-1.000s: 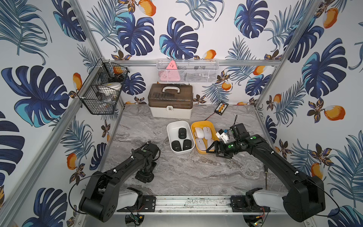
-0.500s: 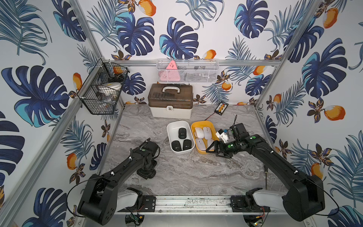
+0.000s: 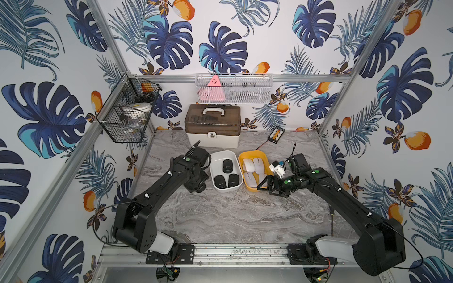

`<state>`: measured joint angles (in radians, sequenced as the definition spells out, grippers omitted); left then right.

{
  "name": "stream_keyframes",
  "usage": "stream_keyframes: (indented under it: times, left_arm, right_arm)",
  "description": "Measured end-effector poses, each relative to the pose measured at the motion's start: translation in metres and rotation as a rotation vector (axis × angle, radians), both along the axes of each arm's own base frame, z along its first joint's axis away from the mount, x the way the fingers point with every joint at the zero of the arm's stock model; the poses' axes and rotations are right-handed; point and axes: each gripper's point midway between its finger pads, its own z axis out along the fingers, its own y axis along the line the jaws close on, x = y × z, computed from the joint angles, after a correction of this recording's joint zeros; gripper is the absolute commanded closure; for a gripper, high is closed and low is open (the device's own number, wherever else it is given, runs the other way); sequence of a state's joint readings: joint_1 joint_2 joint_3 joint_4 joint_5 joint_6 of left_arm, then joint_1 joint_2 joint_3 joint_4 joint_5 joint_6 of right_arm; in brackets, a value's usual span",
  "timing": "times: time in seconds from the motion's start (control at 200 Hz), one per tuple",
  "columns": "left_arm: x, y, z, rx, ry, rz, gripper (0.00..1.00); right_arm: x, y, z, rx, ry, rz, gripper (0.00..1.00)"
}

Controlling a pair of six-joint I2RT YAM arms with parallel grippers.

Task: Place the mice by color into the storage box
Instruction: Pick up the mouse from the center of the board, then place the mouse in the storage box.

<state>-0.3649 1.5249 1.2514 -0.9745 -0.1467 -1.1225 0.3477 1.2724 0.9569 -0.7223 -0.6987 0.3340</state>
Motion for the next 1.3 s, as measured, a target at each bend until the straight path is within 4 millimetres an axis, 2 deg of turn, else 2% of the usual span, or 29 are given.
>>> stream_keyframes:
  times: [0.085,0.165,0.37,0.61,0.891,1.111,1.301]
  left_arm:
    - [0.027,-0.024,0.007,0.026,-0.013,-0.110,0.40]
    - [0.044,-0.040,0.001,0.053,0.004,-0.178,0.41]
    - [0.081,-0.057,-0.022,0.149,0.054,-0.267,0.41]
    - [0.118,-0.073,-0.035,0.198,0.045,-0.306,0.41]
    - [0.130,-0.075,-0.062,0.245,0.078,-0.312,0.42]
    - [0.132,-0.068,-0.062,0.296,0.076,-0.304,0.40]
    - [0.131,-0.063,-0.070,0.327,0.091,-0.303,0.32]
  right_arm:
    - [0.002,0.000,-0.001,0.001,0.003,-0.009,0.00]
    - [0.002,0.000,-0.002,-0.001,0.008,-0.010,0.00]
    - [0.005,0.001,-0.003,-0.006,0.013,-0.011,0.00]
    - [0.006,0.002,-0.005,-0.009,0.018,-0.008,0.00]
    - [0.006,0.001,-0.006,-0.010,0.020,-0.006,0.00]
    - [0.004,0.001,-0.010,-0.013,0.028,-0.005,0.00]
    - [0.004,0.001,-0.010,-0.011,0.030,-0.004,0.00]
